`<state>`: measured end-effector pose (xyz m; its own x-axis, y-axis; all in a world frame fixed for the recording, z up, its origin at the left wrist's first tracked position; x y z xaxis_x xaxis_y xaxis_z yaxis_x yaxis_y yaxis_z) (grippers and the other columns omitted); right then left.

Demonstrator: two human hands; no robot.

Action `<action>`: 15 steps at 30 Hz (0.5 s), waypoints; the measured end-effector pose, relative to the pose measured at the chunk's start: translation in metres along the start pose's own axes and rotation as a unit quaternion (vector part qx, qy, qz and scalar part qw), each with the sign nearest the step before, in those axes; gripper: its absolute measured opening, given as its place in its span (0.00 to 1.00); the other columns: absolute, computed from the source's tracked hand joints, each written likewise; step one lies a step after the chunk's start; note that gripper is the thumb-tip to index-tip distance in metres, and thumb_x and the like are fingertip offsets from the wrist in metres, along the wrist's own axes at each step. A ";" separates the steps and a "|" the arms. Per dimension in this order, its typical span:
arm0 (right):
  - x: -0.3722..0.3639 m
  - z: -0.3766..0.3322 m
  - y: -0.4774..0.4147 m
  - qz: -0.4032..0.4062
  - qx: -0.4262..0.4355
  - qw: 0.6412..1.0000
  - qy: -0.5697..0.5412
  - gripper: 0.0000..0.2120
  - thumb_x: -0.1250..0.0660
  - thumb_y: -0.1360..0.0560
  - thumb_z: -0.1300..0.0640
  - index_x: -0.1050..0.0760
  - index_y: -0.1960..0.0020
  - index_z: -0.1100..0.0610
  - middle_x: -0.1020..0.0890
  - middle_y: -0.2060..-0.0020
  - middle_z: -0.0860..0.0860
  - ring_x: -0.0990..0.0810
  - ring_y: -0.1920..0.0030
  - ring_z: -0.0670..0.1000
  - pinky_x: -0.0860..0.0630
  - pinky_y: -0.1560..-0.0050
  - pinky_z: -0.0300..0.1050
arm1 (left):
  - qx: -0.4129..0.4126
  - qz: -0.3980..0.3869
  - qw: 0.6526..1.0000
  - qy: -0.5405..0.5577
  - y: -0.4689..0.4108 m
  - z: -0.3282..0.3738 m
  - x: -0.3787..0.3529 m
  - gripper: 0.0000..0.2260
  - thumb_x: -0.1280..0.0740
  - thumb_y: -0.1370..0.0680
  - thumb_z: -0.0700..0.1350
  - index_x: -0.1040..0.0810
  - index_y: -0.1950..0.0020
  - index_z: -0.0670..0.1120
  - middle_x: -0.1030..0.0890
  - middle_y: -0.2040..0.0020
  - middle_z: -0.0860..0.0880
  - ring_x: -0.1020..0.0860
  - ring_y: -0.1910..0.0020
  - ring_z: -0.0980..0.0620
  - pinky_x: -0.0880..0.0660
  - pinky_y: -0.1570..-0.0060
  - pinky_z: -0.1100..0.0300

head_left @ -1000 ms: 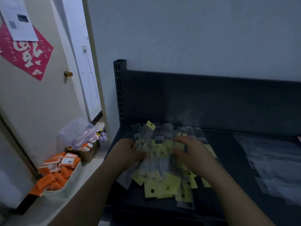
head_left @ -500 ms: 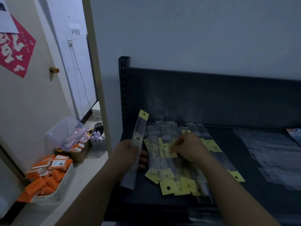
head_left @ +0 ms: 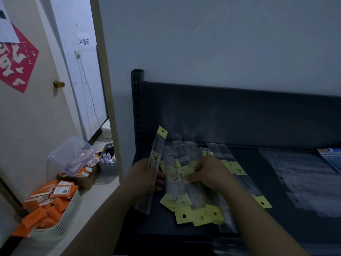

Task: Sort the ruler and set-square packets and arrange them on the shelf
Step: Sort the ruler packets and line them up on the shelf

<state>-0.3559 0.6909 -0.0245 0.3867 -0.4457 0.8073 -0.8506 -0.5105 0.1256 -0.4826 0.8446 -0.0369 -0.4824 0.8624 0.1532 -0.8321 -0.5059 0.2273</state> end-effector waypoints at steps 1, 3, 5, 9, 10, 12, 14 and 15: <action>0.003 0.003 0.001 -0.005 -0.005 0.998 -0.057 0.17 0.23 0.34 0.53 0.30 0.71 0.57 0.28 0.76 0.48 0.30 0.74 0.46 0.35 0.72 0.38 | 0.000 -0.001 1.000 0.000 0.000 0.000 0.000 0.08 0.46 0.18 0.36 0.28 0.46 0.41 0.20 0.54 0.37 0.22 0.63 0.45 0.22 0.64 0.55; 0.011 0.009 0.005 -0.004 -0.020 0.982 -0.190 0.10 0.25 0.31 0.56 0.23 0.65 0.58 0.21 0.70 0.50 0.24 0.69 0.46 0.30 0.70 0.37 | 0.000 -0.005 1.000 0.005 0.002 0.002 0.000 0.08 0.46 0.18 0.37 0.27 0.47 0.41 0.20 0.55 0.38 0.22 0.63 0.46 0.22 0.66 0.57; 0.017 0.016 0.007 -0.015 -0.030 0.948 -0.315 0.08 0.26 0.29 0.55 0.19 0.56 0.60 0.16 0.60 0.55 0.19 0.61 0.52 0.22 0.61 0.42 | 0.003 -0.009 1.000 0.028 0.003 0.004 0.000 0.08 0.46 0.18 0.38 0.27 0.47 0.40 0.20 0.57 0.39 0.22 0.65 0.47 0.22 0.69 0.59; 0.038 0.013 0.014 -0.053 0.062 0.931 -0.355 0.06 0.34 0.23 0.59 0.20 0.50 0.59 0.16 0.53 0.57 0.18 0.56 0.52 0.23 0.50 0.47 | 0.035 -0.030 0.988 0.149 0.007 0.015 0.000 0.13 0.44 0.17 0.47 0.26 0.44 0.39 0.20 0.59 0.40 0.22 0.67 0.48 0.23 0.72 0.59; 0.045 0.011 0.017 -0.066 0.094 0.940 -0.322 0.07 0.36 0.22 0.60 0.20 0.49 0.58 0.16 0.52 0.56 0.18 0.54 0.51 0.23 0.48 0.47 | 0.040 -0.037 0.985 0.166 0.008 0.020 -0.001 0.17 0.44 0.17 0.52 0.25 0.44 0.39 0.19 0.59 0.40 0.21 0.67 0.48 0.22 0.71 0.58; 0.058 0.006 0.025 -0.095 0.147 0.958 -0.227 0.10 0.38 0.21 0.61 0.19 0.47 0.54 0.15 0.52 0.51 0.18 0.51 0.48 0.23 0.47 0.42 | 0.038 -0.071 0.979 0.188 0.012 0.031 -0.003 0.24 0.45 0.19 0.59 0.25 0.42 0.39 0.19 0.59 0.39 0.20 0.67 0.47 0.22 0.71 0.57; 0.067 0.001 0.030 -0.111 0.175 0.968 -0.141 0.12 0.37 0.21 0.61 0.18 0.47 0.50 0.15 0.52 0.46 0.18 0.50 0.46 0.22 0.46 0.42 | 0.046 -0.135 0.970 0.197 0.017 0.043 -0.011 0.31 0.47 0.21 0.63 0.24 0.40 0.37 0.19 0.57 0.37 0.20 0.66 0.45 0.21 0.69 0.56; 0.069 -0.002 0.033 -0.118 0.181 0.969 -0.120 0.12 0.36 0.22 0.61 0.17 0.48 0.49 0.15 0.52 0.46 0.18 0.50 0.46 0.22 0.46 0.42 | 0.055 -0.171 0.965 0.191 0.020 0.047 -0.016 0.32 0.47 0.22 0.65 0.25 0.39 0.38 0.19 0.53 0.35 0.19 0.64 0.43 0.20 0.68 0.54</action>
<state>-0.3574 0.6444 0.0366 0.6637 -0.4210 0.6183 -0.5641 -0.8245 0.0442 -0.4791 0.8198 0.0106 -0.2667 0.9128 -0.3093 -0.9369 -0.1703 0.3052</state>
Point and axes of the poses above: each hand's wrist, its own y-axis away from the middle knuckle, its own x-axis out of the back of the hand, z = x × y, the point moved 5 cm from there along -y, towards the middle knuckle
